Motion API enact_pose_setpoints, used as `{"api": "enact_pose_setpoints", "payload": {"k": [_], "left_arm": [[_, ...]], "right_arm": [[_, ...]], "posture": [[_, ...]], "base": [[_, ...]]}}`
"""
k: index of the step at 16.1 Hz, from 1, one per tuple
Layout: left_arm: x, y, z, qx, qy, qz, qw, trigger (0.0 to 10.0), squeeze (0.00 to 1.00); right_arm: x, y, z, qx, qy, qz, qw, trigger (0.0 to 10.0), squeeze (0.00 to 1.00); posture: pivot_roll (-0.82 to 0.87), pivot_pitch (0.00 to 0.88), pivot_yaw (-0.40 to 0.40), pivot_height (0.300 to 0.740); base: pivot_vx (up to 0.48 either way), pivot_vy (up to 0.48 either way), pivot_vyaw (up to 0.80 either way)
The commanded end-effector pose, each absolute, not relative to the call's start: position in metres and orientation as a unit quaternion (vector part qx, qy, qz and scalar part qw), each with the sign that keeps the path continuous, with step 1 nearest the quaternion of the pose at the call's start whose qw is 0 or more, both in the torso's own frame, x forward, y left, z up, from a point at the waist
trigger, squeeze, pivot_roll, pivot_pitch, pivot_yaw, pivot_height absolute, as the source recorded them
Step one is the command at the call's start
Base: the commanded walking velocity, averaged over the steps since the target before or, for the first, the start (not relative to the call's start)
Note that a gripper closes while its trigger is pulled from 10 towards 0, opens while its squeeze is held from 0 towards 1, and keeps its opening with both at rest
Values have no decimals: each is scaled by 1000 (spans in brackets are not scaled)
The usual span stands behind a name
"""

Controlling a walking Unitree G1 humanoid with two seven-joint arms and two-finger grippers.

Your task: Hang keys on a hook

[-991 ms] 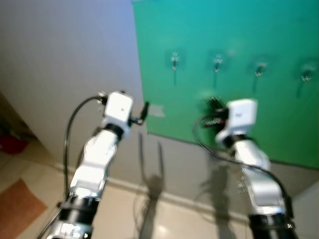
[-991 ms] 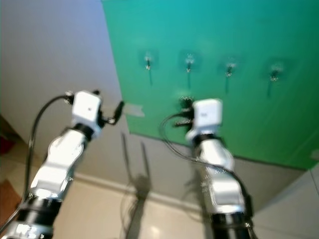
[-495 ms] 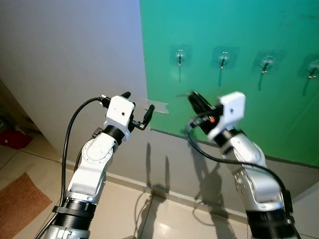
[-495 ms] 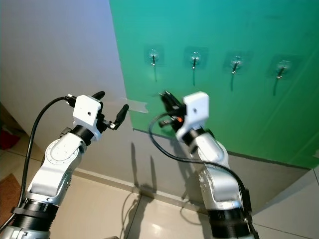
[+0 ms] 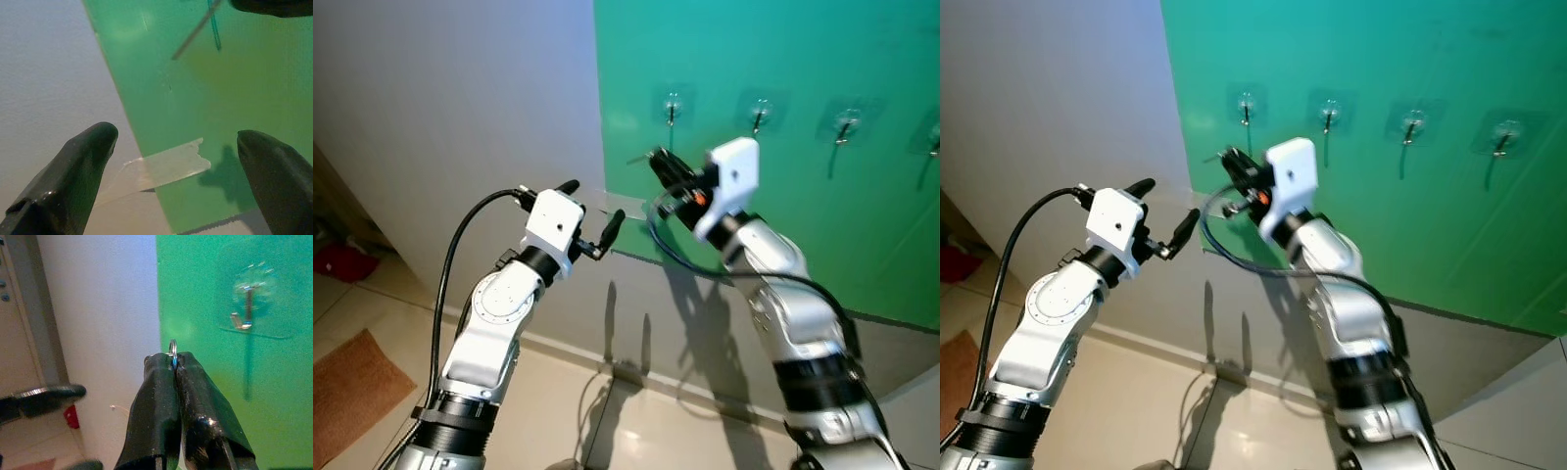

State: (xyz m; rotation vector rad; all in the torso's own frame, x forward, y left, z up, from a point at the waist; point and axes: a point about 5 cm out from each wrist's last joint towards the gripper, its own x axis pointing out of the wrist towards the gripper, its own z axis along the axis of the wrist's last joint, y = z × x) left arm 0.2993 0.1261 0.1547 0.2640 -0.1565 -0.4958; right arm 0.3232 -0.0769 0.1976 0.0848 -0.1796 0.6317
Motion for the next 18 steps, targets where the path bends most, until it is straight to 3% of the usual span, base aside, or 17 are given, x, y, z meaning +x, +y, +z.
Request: {"api": "enact_pose_setpoints", "payload": {"k": [1, 6, 12, 18], "left_arm": [[296, 124, 158, 131, -82, -259, 953, 10000, 0], [282, 110, 158, 80, -78, -343, 933, 10000, 0], [282, 112, 158, 78, -72, -353, 930, 10000, 0], [283, 112, 157, 79, -69, -355, 929, 10000, 0]], "right_arm": [[328, -77, 199, 58, -85, 307, 946, 10000, 0], [337, -77, 212, 105, -103, 288, 946, 10000, 0], [343, -78, 217, 130, -107, 281, 945, 10000, 0], [355, -79, 209, 135, -54, 253, 957, 10000, 0]], "posture": [[-62, 0, 30, 740], [-67, 0, 35, 740], [-68, 0, 44, 740], [-66, 0, 42, 740]], "base": [[0, 0, 0], [0, 0, 0], [0, 0, 0], [0, 0, 0]]}}
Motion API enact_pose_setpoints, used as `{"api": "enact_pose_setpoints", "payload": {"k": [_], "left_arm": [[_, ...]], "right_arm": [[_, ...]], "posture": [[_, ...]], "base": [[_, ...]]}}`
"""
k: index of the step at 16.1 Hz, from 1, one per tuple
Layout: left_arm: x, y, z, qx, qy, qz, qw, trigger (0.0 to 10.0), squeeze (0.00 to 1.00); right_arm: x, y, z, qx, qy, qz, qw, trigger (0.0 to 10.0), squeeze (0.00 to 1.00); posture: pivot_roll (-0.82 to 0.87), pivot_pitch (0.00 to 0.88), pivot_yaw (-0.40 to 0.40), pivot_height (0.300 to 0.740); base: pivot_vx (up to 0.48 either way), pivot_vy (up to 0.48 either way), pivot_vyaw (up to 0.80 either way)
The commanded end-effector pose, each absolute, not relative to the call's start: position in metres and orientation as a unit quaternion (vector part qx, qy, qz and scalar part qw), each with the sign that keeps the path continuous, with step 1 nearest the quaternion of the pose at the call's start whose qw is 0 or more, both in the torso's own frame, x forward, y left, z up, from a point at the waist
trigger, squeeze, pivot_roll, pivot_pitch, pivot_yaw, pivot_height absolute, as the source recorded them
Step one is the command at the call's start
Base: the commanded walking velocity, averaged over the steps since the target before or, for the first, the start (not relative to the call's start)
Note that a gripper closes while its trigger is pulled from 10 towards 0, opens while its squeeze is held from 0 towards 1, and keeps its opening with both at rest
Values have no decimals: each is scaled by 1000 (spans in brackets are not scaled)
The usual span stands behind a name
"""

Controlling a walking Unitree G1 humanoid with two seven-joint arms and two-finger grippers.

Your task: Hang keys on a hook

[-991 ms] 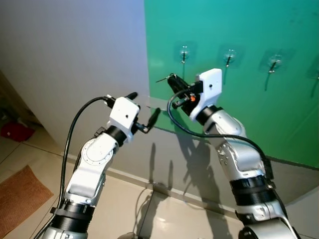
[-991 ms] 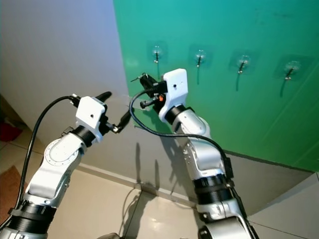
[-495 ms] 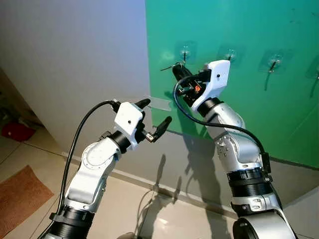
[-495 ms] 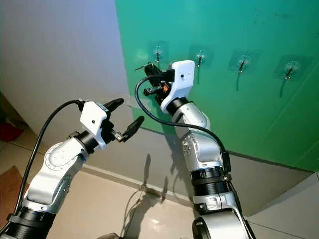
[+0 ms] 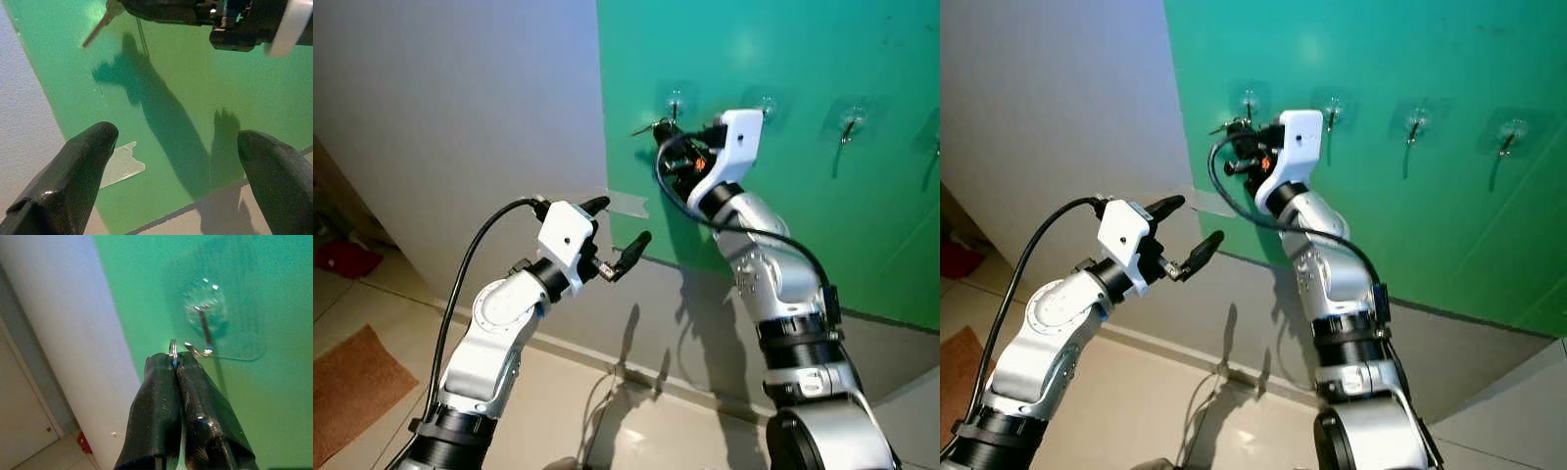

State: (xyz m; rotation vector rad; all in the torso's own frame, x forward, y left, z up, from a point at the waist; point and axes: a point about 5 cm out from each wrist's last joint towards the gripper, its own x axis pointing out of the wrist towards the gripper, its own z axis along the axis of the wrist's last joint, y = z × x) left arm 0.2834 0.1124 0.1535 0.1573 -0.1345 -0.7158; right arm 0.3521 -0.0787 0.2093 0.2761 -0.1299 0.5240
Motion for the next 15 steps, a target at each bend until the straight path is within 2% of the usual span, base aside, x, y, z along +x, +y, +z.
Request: {"api": "enact_pose_setpoints", "payload": {"k": [1, 8, 15], "left_arm": [[283, 113, 157, 79, -69, -355, 929, 10000, 0], [283, 113, 156, 79, -69, -357, 928, 10000, 0], [283, 112, 156, 80, -68, -361, 927, 10000, 0]], "right_arm": [[356, -80, 207, 140, -48, 244, 958, 10000, 0], [358, -84, 211, 168, -52, 240, 955, 10000, 0], [348, -77, 210, 132, -64, 287, 946, 10000, 0]], "posture": [[-66, 0, 41, 740], [-70, 0, 43, 740], [-69, 0, 48, 740]], "base": [[0, 0, 0], [0, 0, 0], [0, 0, 0]]}}
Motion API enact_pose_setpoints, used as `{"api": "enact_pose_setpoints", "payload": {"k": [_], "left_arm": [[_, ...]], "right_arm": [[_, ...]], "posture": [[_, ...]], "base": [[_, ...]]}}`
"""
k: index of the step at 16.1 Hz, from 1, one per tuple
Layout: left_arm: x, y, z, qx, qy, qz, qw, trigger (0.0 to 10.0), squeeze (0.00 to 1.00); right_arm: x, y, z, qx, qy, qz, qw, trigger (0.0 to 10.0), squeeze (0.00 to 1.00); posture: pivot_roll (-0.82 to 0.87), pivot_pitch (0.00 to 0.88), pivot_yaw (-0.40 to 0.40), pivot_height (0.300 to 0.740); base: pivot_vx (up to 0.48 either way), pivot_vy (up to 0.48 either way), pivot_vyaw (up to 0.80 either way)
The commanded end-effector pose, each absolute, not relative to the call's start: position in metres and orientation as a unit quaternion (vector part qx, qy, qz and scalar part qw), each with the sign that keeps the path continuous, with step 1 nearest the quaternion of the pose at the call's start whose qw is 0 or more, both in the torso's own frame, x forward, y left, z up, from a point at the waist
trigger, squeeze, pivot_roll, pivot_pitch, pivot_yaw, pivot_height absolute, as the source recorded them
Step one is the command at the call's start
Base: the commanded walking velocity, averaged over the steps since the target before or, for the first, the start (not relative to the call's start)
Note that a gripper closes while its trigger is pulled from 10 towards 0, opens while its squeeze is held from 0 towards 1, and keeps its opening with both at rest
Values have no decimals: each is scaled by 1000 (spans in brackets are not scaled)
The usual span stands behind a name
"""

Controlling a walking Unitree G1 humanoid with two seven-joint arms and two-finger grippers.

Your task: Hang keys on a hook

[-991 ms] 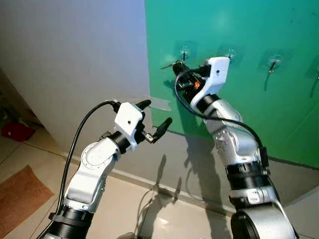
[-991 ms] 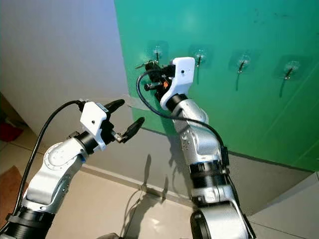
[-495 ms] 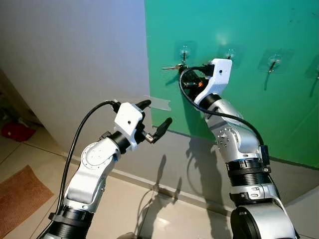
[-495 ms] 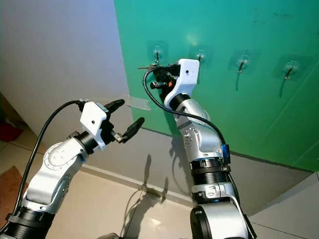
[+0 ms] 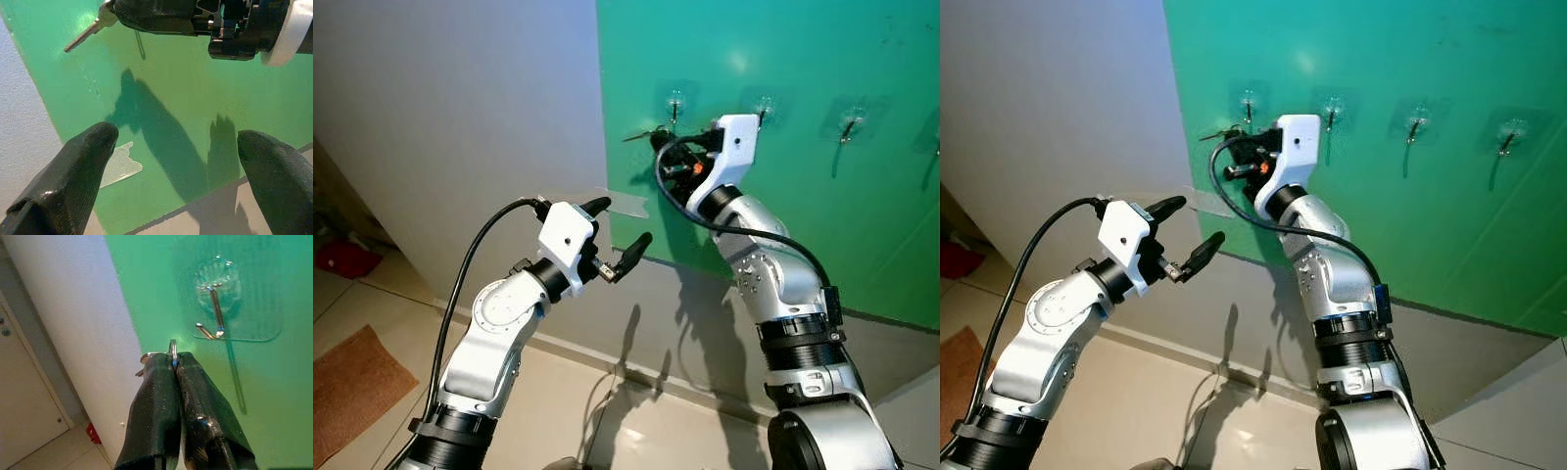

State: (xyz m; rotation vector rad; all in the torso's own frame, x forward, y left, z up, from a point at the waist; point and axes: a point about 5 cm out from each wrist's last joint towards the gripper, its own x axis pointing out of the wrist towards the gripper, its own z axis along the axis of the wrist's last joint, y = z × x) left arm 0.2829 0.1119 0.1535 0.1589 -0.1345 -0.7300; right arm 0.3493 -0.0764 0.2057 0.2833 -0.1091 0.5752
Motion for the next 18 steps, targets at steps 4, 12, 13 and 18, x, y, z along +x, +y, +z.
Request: {"api": "enact_pose_setpoints", "payload": {"k": [4, 12, 13, 18], "left_arm": [[283, 111, 156, 80, -68, -362, 926, 10000, 0], [282, 110, 156, 79, -69, -363, 926, 10000, 0], [282, 110, 156, 78, -69, -364, 926, 10000, 0], [281, 111, 156, 78, -69, -364, 926, 10000, 0]], "right_arm": [[351, -80, 215, 143, -74, 275, 948, 10000, 0], [357, -83, 221, 169, -72, 253, 950, 10000, 0], [358, -83, 220, 168, -64, 252, 951, 10000, 0], [365, -88, 198, 186, 18, 213, 959, 10000, 0]], "posture": [[-69, 0, 47, 740], [-70, 0, 42, 740], [-70, 0, 42, 740], [-67, 0, 38, 740]], "base": [[0, 0, 0], [0, 0, 0], [0, 0, 0], [0, 0, 0]]}}
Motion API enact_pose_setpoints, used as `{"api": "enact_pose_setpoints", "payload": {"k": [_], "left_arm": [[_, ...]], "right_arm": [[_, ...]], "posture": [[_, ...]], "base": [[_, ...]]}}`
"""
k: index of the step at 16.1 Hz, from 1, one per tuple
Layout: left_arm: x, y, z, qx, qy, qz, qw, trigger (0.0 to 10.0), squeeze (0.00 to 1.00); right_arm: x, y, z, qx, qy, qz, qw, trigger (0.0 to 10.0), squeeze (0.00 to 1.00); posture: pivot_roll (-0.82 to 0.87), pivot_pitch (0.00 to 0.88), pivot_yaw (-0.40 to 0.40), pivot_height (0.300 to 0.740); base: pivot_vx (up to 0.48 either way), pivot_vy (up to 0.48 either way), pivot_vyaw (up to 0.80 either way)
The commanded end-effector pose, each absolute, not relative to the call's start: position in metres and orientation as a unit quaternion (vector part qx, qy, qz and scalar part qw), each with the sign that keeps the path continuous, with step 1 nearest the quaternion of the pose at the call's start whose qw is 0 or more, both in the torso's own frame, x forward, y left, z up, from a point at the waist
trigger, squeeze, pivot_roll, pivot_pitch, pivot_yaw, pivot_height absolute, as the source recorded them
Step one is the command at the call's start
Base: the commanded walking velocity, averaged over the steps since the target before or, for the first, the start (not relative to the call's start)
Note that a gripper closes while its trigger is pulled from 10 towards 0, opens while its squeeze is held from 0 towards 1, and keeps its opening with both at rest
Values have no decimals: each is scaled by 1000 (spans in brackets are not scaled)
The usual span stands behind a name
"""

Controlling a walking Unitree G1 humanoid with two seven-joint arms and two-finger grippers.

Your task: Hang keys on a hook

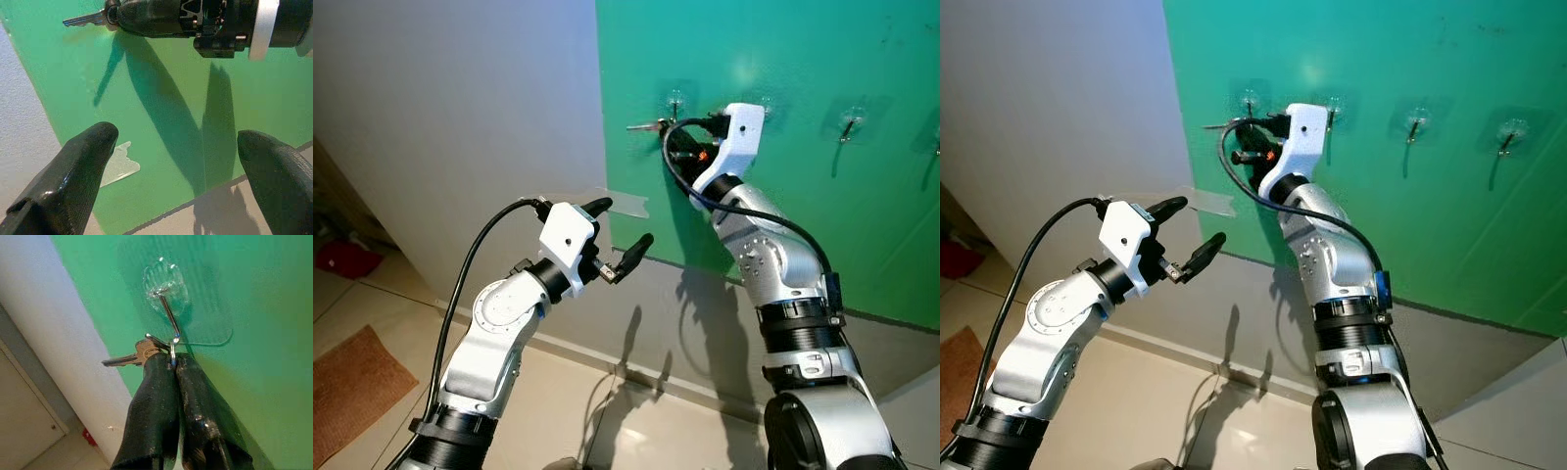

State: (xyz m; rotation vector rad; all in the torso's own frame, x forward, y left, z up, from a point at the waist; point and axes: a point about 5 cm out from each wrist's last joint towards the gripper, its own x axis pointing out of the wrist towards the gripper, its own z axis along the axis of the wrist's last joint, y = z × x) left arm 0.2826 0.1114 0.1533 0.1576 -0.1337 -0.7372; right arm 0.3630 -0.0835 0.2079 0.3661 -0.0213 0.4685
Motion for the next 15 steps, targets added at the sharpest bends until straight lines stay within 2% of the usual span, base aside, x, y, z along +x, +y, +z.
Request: {"api": "enact_pose_setpoints", "payload": {"k": [1, 8, 9, 10, 15], "left_arm": [[281, 111, 156, 78, -69, -364, 926, 10000, 0], [281, 112, 156, 81, -71, -366, 924, 10000, 0], [281, 112, 156, 81, -71, -366, 924, 10000, 0], [281, 112, 157, 81, -72, -367, 924, 10000, 0], [280, 112, 156, 82, -72, -366, 924, 10000, 0]], "right_arm": [[364, -89, 192, 189, 33, 209, 959, 10000, 0], [361, -93, 187, 146, 28, 202, 968, 10000, 0], [361, -93, 187, 147, 27, 202, 968, 10000, 224], [361, -93, 187, 148, 27, 202, 968, 10000, 1000], [360, -93, 187, 150, 25, 205, 967, 10000, 1000]], "posture": [[-65, 0, 38, 740], [-70, 0, 50, 740], [-70, 0, 50, 740], [-69, 0, 50, 740], [-67, 0, 48, 740]], "base": [[0, 0, 0], [0, 0, 0], [0, 0, 0], [0, 0, 0], [0, 0, 0]]}}
